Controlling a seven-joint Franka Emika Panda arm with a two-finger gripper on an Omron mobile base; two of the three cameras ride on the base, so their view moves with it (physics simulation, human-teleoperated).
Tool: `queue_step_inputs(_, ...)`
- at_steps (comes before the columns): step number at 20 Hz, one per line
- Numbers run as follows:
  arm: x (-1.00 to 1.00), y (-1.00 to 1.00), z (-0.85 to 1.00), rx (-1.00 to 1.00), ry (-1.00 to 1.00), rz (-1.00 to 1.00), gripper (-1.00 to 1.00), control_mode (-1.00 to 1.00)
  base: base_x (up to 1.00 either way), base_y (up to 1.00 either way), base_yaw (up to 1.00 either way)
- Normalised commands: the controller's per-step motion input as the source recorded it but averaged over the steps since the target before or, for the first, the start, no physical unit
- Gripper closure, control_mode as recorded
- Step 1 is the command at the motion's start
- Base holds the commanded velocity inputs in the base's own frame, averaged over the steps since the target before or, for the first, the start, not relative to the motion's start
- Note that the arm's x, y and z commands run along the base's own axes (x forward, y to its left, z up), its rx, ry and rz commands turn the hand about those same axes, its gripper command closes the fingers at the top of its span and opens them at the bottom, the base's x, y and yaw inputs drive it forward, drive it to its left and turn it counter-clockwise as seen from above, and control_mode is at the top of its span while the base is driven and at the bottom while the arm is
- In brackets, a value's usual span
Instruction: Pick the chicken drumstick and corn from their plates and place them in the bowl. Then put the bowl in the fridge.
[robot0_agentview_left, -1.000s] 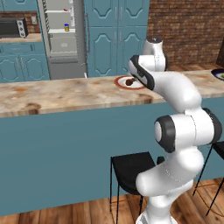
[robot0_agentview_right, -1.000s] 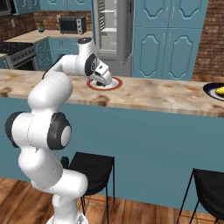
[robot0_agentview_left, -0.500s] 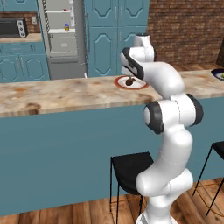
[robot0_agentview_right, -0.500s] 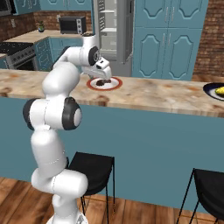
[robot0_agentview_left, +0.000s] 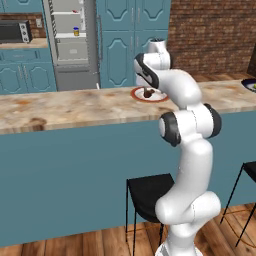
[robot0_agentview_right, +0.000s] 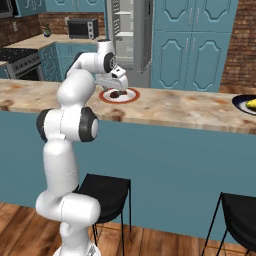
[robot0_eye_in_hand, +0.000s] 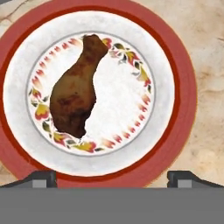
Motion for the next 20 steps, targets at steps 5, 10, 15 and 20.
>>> queue_step_inputs(5,0.26,0.03,-0.23,0.0,0.03,0.0,-1.0,-1.0,0.0,0.0,0.0)
queue_step_inputs(10,0.26,0.03,-0.08,0.0,0.05,0.0,-1.0,-1.0,0.0,0.0,0.0)
queue_step_inputs(15,0.3,0.04,-0.01,0.0,0.0,0.0,-1.0,-1.0,0.0,0.0,0.0)
queue_step_inputs(20,0.32,0.0,0.0,0.0,0.0,0.0,-1.0,-1.0,0.0,0.0,0.0)
